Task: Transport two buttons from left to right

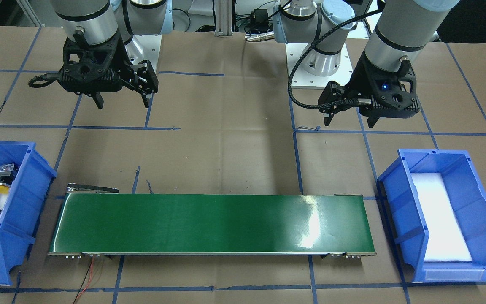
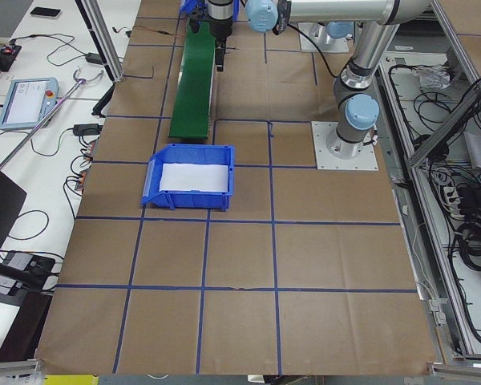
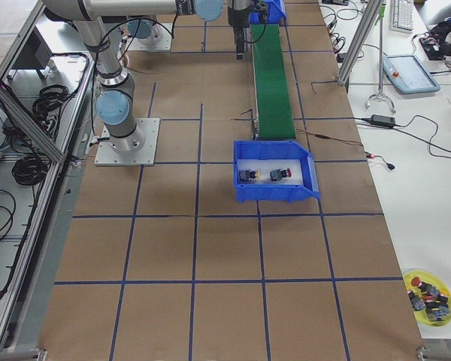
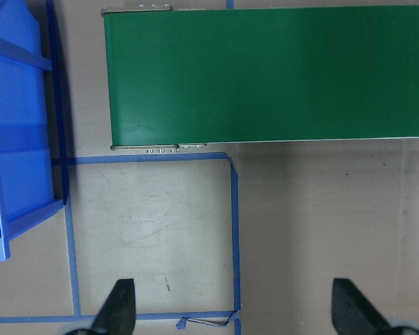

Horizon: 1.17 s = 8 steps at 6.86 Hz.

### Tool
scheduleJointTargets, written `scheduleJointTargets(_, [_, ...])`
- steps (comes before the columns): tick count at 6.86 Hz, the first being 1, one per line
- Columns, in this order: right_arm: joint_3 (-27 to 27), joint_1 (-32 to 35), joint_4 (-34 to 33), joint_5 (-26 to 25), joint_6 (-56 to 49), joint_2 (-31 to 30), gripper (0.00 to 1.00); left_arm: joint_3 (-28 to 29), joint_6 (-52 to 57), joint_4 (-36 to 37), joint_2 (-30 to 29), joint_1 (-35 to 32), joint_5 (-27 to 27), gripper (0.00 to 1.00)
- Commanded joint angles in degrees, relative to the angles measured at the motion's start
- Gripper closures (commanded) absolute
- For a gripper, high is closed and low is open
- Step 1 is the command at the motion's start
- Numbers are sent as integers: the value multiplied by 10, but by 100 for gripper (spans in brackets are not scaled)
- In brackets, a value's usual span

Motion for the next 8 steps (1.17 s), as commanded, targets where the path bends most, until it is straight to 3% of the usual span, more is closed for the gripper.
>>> scheduleJointTargets(1, [3, 0, 0, -1, 0, 4, 0, 0, 0, 0, 0, 0, 0, 0])
scheduleJointTargets(8, [4, 0, 18, -7, 0, 3, 0, 0, 0, 0, 0, 0, 1, 0])
